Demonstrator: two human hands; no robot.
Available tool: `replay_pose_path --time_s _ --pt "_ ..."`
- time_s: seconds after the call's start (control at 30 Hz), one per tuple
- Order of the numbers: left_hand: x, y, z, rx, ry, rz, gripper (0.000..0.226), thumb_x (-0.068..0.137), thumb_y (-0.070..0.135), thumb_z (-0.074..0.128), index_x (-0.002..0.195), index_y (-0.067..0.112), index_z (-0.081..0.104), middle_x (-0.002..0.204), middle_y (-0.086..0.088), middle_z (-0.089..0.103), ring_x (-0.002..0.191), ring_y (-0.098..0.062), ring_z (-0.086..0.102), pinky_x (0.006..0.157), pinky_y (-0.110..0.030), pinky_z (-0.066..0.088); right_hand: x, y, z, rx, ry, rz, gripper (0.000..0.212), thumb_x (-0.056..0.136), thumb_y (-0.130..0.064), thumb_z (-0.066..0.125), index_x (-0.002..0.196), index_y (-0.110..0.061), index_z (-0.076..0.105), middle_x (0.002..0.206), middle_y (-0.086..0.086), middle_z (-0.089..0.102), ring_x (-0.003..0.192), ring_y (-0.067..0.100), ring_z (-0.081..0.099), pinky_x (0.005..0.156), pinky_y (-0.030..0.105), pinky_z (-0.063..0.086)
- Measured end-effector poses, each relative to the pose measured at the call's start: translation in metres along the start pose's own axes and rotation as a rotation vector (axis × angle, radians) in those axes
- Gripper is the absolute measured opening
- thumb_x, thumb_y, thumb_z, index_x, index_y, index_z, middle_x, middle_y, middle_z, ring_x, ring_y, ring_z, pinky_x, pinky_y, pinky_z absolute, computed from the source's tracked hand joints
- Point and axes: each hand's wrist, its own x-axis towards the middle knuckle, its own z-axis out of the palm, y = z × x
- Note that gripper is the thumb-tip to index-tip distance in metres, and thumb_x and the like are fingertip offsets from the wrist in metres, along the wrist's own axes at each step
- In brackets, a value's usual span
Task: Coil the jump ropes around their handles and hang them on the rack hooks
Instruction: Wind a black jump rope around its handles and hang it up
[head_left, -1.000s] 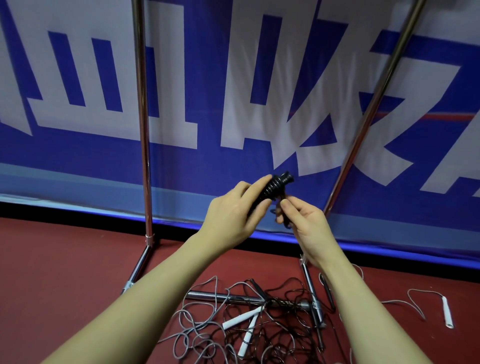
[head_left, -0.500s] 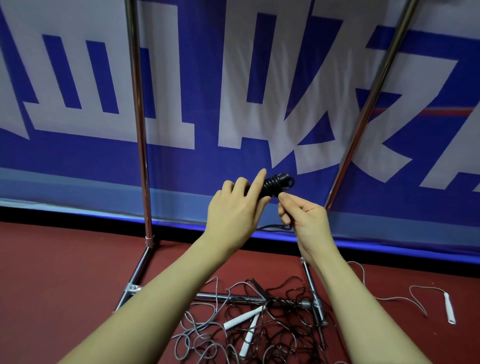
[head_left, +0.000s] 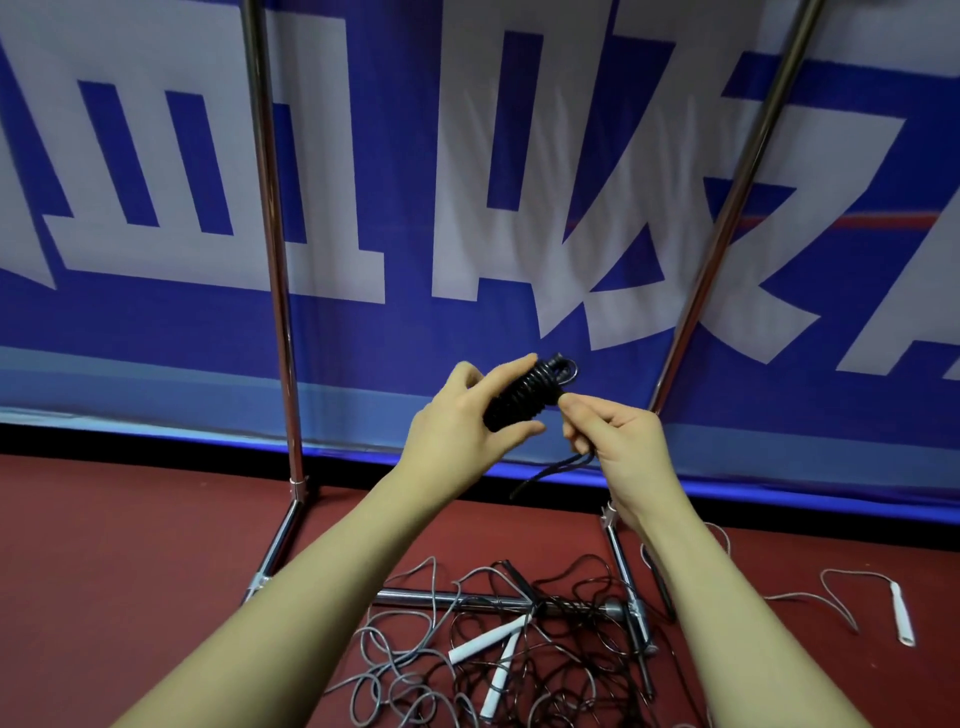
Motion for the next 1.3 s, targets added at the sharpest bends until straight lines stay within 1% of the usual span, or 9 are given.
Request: replay_pose_path --time_s 0.13,0.2,0.27,0.43,0.6,0.77,1.03,1.13,1.3 --pt "0.003 -0.001 0.007 0.335 0.163 0.126 0.056 0.087 0.048 0.057 0.140 0.029 0.050 0.083 -0.003 0.048 0.073 -0.028 0.051 0.059 -0.030 0.035 -0.001 0.003 0.001 0.005 -0.074 -0.001 0.023 0.094 -0.005 0.056 0.080 -0.017 0.070 0.064 0.000 0.054 0.056 0.008 0.042 0.062 0.015 0.042" --pt "0.005 -0.006 0.010 0.311 0.251 0.174 0.059 0.088 0.048 0.046 0.139 0.020 0.051 0.079 -0.006 0.054 0.069 -0.028 0.048 0.056 -0.030 0.035 0.002 0.002 0.000 0.001 -0.113 0.005 0.022 0.094 -0.003 0.054 0.108 -0.015 0.067 0.069 -0.005 0.061 0.062 0.007 0.049 0.068 0.016 0.046" --pt "0.005 -0.005 0.008 0.191 0.166 0.156 0.061 0.090 0.050 0.037 0.146 0.024 0.041 0.086 -0.006 0.053 0.078 -0.026 0.045 0.062 -0.033 0.039 0.004 0.002 -0.002 -0.062 -0.097 -0.004 0.025 0.095 -0.005 0.055 0.117 -0.011 0.064 0.066 -0.008 0.063 0.062 0.006 0.053 0.070 0.016 0.048" --pt "-0.004 -0.001 0.001 -0.051 -0.025 0.088 0.064 0.085 0.060 0.038 0.145 0.038 0.037 0.084 0.004 0.050 0.085 -0.014 0.046 0.078 -0.035 0.045 0.003 0.002 -0.005 0.017 -0.042 -0.012 0.021 0.094 -0.008 0.056 0.098 -0.022 0.071 0.061 -0.007 0.053 0.060 0.008 0.046 0.072 0.026 0.048" --pt "0.000 -0.004 0.000 -0.033 0.015 0.127 0.074 0.076 0.060 0.062 0.144 0.040 0.040 0.085 0.004 0.046 0.080 -0.015 0.047 0.073 -0.035 0.049 0.001 0.001 -0.004 0.149 -0.124 0.025 0.017 0.091 -0.005 0.056 0.095 -0.010 0.072 0.060 -0.002 0.048 0.055 0.009 0.039 0.063 0.021 0.040" --pt "0.003 -0.005 0.001 0.094 0.125 0.209 0.069 0.081 0.058 0.047 0.144 0.031 0.042 0.099 0.005 0.032 0.080 -0.010 0.040 0.053 -0.028 0.044 -0.003 0.002 0.003 0.288 -0.186 0.139 0.026 0.091 -0.007 0.053 0.113 -0.016 0.065 0.058 -0.004 0.045 0.045 0.007 0.031 0.064 0.024 0.038" --pt "0.002 -0.002 0.004 0.239 0.287 0.300 0.048 0.091 0.045 0.046 0.131 0.022 0.060 0.083 0.001 0.056 0.056 -0.015 0.050 0.042 -0.021 0.031 -0.002 0.003 0.009 0.384 -0.098 0.138 0.027 0.076 -0.016 0.061 0.103 -0.013 0.064 0.057 -0.001 0.051 0.045 0.008 0.036 0.064 0.027 0.037" --pt "0.002 -0.001 0.002 0.201 0.261 0.247 0.050 0.092 0.047 0.041 0.136 0.025 0.054 0.083 0.002 0.058 0.063 -0.018 0.055 0.044 -0.027 0.040 -0.001 0.004 0.007 0.404 -0.125 0.125 0.028 0.080 -0.012 0.058 0.107 -0.010 0.062 0.061 -0.001 0.057 0.050 0.008 0.044 0.059 0.021 0.040" --pt "0.001 -0.002 0.006 -0.203 0.011 0.077 0.044 0.087 0.061 0.036 0.130 0.059 0.034 0.098 0.003 0.068 0.090 -0.020 0.065 0.080 -0.046 0.052 0.001 0.008 0.002 0.303 -0.120 0.071 0.021 0.078 -0.019 0.059 0.094 -0.008 0.067 0.059 -0.002 0.054 0.053 0.008 0.044 0.063 0.024 0.040"
